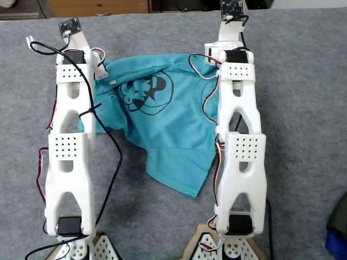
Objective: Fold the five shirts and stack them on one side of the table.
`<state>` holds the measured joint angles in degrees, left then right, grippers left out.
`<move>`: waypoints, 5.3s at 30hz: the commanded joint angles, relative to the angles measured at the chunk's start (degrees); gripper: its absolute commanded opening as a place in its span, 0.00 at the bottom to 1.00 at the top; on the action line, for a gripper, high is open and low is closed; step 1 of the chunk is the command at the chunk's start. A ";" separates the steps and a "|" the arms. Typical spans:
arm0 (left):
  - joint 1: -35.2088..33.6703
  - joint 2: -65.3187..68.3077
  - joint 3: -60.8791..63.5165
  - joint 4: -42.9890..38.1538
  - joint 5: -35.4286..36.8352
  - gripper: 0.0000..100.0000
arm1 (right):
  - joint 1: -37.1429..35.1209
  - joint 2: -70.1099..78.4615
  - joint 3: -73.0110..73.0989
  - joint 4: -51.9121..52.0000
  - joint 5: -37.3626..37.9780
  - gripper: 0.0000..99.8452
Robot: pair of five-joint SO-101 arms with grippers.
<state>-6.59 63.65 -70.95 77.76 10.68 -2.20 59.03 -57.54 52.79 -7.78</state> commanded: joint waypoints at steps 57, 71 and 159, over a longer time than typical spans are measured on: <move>1.49 2.86 -6.68 1.23 1.14 0.14 | -1.10 -0.31 -3.91 -1.23 0.26 0.00; 1.49 6.46 -6.59 -0.70 1.14 0.06 | -1.10 -0.31 -3.91 -1.23 0.26 0.00; -6.07 -18.68 21.63 22.86 -32.44 0.02 | -6.11 -58.42 57.45 47.91 23.91 0.00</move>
<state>-12.31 50.46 -49.41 100.09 -20.88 -8.18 9.10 -2.59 101.41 14.81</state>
